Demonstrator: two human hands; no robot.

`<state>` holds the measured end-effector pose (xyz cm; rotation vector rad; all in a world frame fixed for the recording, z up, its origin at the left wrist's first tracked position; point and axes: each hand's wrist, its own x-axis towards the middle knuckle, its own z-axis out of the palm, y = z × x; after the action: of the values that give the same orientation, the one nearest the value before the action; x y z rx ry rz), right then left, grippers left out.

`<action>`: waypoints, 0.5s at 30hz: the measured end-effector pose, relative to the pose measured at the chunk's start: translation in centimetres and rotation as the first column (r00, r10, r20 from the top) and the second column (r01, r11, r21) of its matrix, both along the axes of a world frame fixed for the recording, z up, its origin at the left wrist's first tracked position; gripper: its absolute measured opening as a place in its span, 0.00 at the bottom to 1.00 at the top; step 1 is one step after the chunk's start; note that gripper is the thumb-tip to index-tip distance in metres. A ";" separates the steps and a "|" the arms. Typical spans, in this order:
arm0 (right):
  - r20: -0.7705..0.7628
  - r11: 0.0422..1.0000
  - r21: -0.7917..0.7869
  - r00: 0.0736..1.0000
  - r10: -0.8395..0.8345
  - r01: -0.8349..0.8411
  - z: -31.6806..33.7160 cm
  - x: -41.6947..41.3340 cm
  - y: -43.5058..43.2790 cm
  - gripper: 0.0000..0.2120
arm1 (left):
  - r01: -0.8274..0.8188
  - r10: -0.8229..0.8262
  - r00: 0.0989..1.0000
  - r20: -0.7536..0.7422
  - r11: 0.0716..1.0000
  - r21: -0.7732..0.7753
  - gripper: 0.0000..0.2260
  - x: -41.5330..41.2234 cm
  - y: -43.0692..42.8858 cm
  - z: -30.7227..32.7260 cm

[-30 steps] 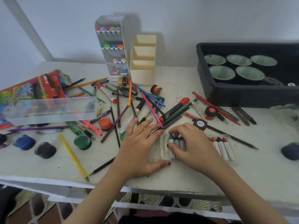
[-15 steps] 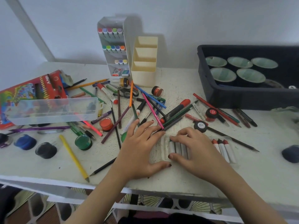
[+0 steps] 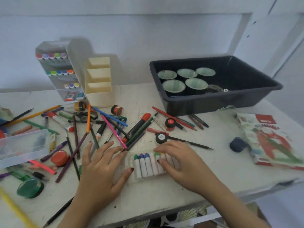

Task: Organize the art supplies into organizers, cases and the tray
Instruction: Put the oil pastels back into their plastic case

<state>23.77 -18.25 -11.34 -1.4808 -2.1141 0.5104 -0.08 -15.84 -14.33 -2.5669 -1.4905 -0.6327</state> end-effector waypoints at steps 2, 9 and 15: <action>-0.056 0.988 0.070 0.989 -0.134 0.138 -0.1 2.0 -0.5 0.15 | 0.010 -0.011 1.000 0.007 0.999 0.042 0.29 0.3 0.4 -0.3; 0.228 0.685 0.267 0.647 -0.728 0.677 -0.4 10.1 -2.4 0.15 | 0.011 -0.016 0.999 0.037 0.989 0.148 0.28 0.9 1.0 -0.8; 0.366 0.619 0.175 0.533 -0.763 0.765 -1.1 12.6 -3.3 0.15 | 0.008 -0.013 0.998 0.064 0.996 0.089 0.30 1.0 1.5 -1.3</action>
<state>36.41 -21.55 -12.39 -2.4728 -1.4299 -0.1622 0.97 -14.35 -15.60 -2.5124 -1.4343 -0.7713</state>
